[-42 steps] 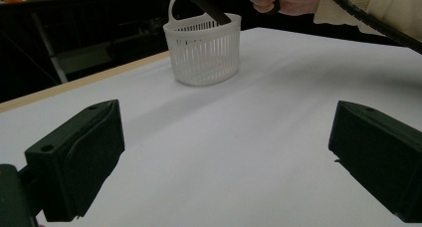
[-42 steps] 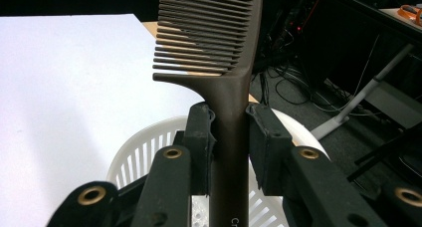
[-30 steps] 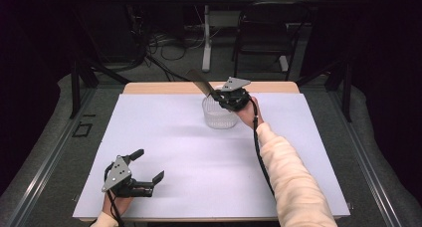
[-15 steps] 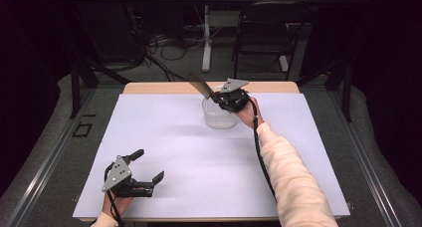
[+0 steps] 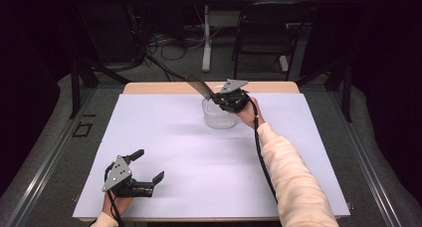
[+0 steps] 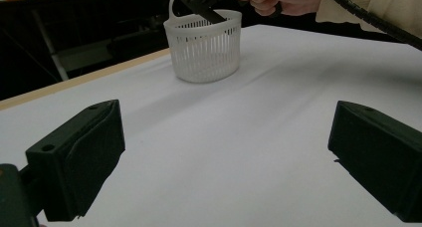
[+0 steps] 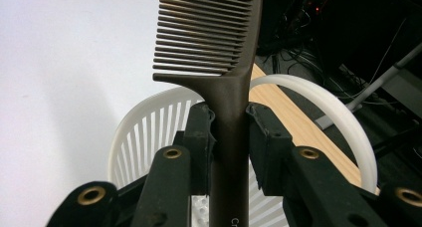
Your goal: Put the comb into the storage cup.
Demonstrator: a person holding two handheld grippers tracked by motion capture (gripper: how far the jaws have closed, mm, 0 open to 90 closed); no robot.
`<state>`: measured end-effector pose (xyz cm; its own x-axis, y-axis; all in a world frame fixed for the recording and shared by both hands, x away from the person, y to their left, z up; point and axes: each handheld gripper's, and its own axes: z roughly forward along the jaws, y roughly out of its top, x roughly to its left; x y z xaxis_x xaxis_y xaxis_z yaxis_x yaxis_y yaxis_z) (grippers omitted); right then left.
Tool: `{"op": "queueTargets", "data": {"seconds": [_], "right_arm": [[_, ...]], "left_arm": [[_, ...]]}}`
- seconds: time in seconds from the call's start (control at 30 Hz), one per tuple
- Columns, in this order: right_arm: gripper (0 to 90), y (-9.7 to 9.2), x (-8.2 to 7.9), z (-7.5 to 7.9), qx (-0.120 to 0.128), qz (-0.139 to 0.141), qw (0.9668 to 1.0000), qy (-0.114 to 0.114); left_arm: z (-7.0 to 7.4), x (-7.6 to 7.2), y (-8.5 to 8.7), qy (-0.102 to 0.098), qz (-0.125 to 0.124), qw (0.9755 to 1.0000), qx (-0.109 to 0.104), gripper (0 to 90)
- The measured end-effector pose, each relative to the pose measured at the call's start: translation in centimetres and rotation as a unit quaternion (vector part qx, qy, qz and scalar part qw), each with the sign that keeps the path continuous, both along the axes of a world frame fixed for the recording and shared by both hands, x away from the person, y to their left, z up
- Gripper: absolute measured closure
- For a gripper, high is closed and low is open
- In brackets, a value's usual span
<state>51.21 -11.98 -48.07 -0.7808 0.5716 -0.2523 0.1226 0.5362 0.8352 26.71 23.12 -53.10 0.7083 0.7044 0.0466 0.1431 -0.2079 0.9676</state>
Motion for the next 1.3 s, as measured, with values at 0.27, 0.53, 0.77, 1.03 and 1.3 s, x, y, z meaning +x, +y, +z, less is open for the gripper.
{"op": "queueTargets", "data": {"seconds": [0.27,0.53,0.77,1.03,1.3], "right_arm": [[72.2,-0.01,0.15,-0.23,0.000,-0.003,1.0000,0.003],[72.0,-0.14,0.22,-0.49,-0.004,-0.006,1.0000,0.007],[71.7,-0.18,0.28,-0.52,-0.006,-0.005,0.9999,0.009],[71.6,-0.05,0.25,-0.70,-0.011,-0.006,0.9999,0.011],[70.8,-0.10,0.18,-0.81,-0.017,-0.006,0.9998,0.012]], "left_arm": [[0.00,0.00,0.00,0.000,0.000,1.0000,0.000,1.4],[0.00,-0.01,0.00,0.000,0.001,1.0000,0.000,1.4],[0.02,-0.01,0.03,-0.001,0.002,1.0000,0.000,1.4],[0.02,0.00,0.04,-0.001,0.002,1.0000,0.000,1.4],[0.02,0.01,0.06,-0.001,0.003,1.0000,0.000,1.4]]}}
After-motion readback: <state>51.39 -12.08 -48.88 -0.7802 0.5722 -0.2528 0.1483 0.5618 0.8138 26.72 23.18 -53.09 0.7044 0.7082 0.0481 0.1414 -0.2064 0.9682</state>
